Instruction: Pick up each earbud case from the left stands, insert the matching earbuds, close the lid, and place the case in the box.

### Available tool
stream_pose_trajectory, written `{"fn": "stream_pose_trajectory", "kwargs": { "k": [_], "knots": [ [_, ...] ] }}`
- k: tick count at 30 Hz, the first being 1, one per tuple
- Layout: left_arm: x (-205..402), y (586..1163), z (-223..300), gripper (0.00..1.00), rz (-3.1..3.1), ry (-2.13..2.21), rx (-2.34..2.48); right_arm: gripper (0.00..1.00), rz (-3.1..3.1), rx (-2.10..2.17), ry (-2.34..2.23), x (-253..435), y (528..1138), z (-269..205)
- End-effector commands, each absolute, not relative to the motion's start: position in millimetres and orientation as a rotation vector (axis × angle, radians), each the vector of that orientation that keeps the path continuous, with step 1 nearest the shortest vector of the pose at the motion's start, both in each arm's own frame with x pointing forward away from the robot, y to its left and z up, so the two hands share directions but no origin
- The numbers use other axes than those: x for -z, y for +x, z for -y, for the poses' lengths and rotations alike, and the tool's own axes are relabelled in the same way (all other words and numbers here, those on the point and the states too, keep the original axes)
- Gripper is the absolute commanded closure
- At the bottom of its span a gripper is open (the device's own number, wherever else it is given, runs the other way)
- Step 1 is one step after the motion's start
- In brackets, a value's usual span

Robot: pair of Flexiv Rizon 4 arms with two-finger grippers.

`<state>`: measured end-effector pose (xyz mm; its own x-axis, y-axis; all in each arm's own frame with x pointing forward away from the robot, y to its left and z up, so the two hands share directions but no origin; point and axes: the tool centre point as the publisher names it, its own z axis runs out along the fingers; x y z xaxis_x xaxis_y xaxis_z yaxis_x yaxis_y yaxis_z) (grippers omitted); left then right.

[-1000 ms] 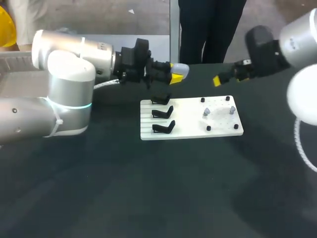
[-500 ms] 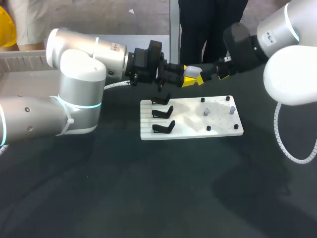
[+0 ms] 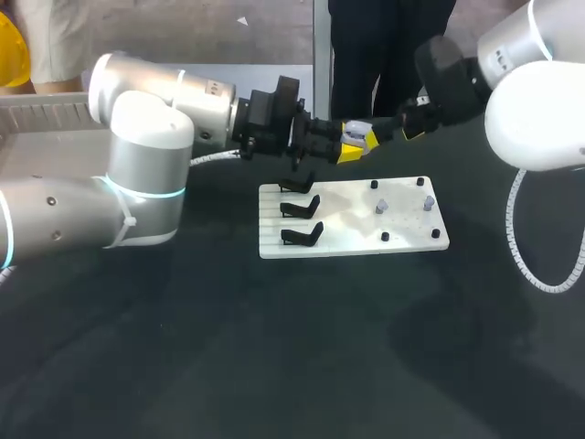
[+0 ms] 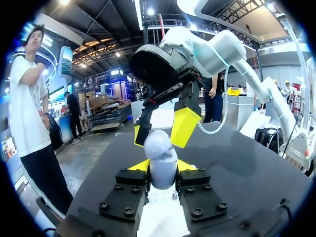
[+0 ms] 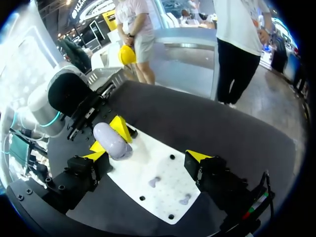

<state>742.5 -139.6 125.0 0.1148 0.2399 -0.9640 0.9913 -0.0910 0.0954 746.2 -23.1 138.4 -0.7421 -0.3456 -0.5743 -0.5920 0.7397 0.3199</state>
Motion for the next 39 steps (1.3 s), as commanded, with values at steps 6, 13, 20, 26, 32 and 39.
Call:
{"fn": "stream_pose_trajectory", "kwargs": {
  "k": [6, 13, 20, 26, 32, 39],
  "knots": [
    [-125.0, 736.6, 132.3, 1.0, -1.257, 1.473, 1.061, 0.0, -2.439, -0.638, -0.686, -150.5, 749.3, 31.4],
    [-126.4, 738.3, 118.8, 1.0, -1.256, 1.352, 1.092, 0.0, -2.515, -0.366, -0.63, -161.9, 734.5, 51.5],
    [-136.5, 739.3, 108.4, 1.0, -1.266, 1.262, 1.093, 0.0, -2.641, -0.133, -0.566, -155.3, 719.1, 76.7],
    [-145.8, 737.3, 100.8, 1.0, -1.281, 1.242, 1.112, 0.0, -2.743, -0.013, -0.5, -139.3, 707.0, 95.9],
    [-153.5, 734.1, 91.5, 1.0, -1.282, 1.214, 1.105, 0.0, -2.839, 0.041, -0.479, -114.2, 698.3, 107.3],
    [-153.5, 736.1, 86.6, 1.0, -1.277, 1.196, 1.108, 0.0, -2.898, 0.039, -0.454, -95.8, 695.5, 113.7]
  ]
}}
